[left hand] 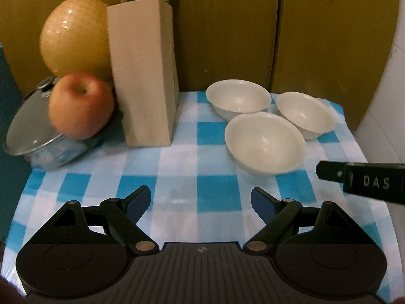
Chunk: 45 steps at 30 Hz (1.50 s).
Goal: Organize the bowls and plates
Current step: 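Move the right gripper toward the white bowls beside the knife block, then grasp the rim of the large white bowl with the right gripper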
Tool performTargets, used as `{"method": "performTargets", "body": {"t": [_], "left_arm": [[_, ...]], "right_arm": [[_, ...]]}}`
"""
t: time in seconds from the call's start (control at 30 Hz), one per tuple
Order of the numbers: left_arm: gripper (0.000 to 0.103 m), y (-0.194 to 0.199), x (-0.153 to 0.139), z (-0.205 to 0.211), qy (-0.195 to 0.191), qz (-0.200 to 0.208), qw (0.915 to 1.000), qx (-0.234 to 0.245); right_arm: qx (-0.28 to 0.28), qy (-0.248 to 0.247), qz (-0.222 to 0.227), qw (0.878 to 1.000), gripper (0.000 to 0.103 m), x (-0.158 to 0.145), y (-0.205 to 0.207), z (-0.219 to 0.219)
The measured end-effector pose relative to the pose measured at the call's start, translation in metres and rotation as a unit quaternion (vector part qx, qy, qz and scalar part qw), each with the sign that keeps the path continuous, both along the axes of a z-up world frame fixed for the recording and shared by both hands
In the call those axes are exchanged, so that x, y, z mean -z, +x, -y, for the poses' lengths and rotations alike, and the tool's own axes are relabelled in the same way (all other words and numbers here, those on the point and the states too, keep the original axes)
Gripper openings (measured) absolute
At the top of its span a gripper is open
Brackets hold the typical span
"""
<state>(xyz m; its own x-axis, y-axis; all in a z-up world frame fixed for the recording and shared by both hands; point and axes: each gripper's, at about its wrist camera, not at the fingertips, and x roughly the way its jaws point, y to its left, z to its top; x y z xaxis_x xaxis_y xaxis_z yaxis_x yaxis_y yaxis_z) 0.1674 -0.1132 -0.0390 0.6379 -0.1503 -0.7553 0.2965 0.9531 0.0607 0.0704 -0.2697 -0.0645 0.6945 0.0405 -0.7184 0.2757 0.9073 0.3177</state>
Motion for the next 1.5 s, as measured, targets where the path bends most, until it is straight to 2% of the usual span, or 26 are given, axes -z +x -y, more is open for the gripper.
{"method": "performTargets", "body": {"t": [0.43, 0.57, 0.67, 0.83, 0.97, 1.13, 1.2, 1.33, 1.5], "left_arm": [[0.09, 0.067, 0.02, 0.024, -0.045, -0.025, 0.9985, -0.017], [0.087, 0.078, 0.031, 0.033, -0.037, -0.031, 0.9988, -0.013], [0.078, 0.086, 0.039, 0.033, -0.049, -0.051, 0.9974, -0.01], [0.059, 0.09, 0.051, 0.039, -0.032, -0.06, 0.9977, 0.002], [0.051, 0.09, 0.055, 0.044, -0.022, -0.059, 0.9979, 0.014], [0.037, 0.079, 0.055, 0.055, 0.02, -0.033, 0.9983, 0.045], [0.033, 0.077, 0.055, 0.055, 0.022, -0.03, 0.998, 0.051], [0.031, 0.071, 0.053, 0.056, 0.03, -0.025, 0.9974, 0.061], [0.031, 0.052, 0.04, 0.053, 0.047, 0.005, 0.9965, 0.069]], "right_arm": [[0.028, 0.038, -0.01, 0.999, 0.028, 0.022, 0.046, 0.026], [0.025, 0.063, -0.023, 0.997, 0.028, 0.032, 0.057, 0.029], [0.021, 0.086, -0.034, 0.995, 0.028, 0.041, 0.061, 0.03], [0.014, 0.096, -0.044, 0.994, 0.013, 0.049, 0.069, 0.027], [0.011, 0.102, -0.041, 0.994, 0.011, 0.051, 0.072, 0.026], [0.003, 0.103, -0.043, 0.994, 0.01, 0.051, 0.071, 0.025], [0.0, 0.105, -0.043, 0.994, 0.01, 0.051, 0.07, 0.026], [-0.005, 0.105, -0.041, 0.994, 0.01, 0.049, 0.064, 0.024], [-0.014, 0.104, -0.026, 0.994, 0.01, 0.04, 0.048, 0.017]]}}
